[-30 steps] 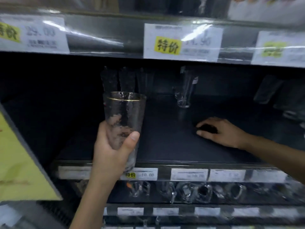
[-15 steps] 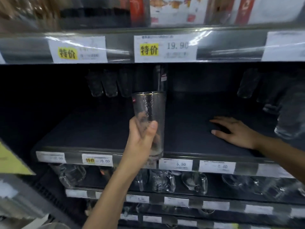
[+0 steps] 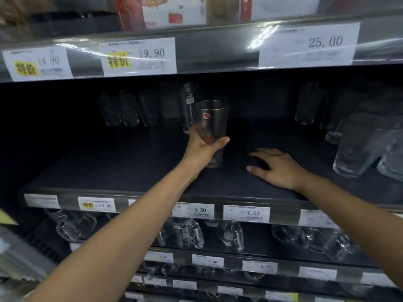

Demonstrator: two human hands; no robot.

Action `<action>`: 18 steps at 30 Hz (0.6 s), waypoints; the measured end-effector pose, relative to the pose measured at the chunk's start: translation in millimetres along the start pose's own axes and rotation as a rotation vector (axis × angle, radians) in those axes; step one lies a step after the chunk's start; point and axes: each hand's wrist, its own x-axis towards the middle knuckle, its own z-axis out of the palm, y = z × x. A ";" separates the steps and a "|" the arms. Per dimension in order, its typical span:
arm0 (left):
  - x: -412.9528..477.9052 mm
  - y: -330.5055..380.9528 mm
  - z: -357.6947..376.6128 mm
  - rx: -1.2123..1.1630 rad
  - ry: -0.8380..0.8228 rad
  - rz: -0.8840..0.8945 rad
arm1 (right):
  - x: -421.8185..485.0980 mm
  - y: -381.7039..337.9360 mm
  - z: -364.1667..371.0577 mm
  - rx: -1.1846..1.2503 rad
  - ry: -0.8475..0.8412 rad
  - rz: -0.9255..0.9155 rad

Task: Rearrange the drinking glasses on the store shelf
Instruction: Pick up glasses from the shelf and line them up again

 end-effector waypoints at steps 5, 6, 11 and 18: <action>34.3 -14.4 15.2 0.068 0.078 0.040 | 1.5 1.6 1.9 0.001 0.021 -0.001; 37.9 -15.8 17.6 0.067 0.116 0.046 | 1.7 1.9 2.3 0.003 0.024 -0.002; 57.6 -29.4 29.8 0.078 0.209 0.059 | 3.9 3.2 4.2 0.004 0.036 -0.006; 88.6 -37.7 39.7 0.154 0.360 0.067 | 2.7 1.9 3.6 0.002 0.041 0.001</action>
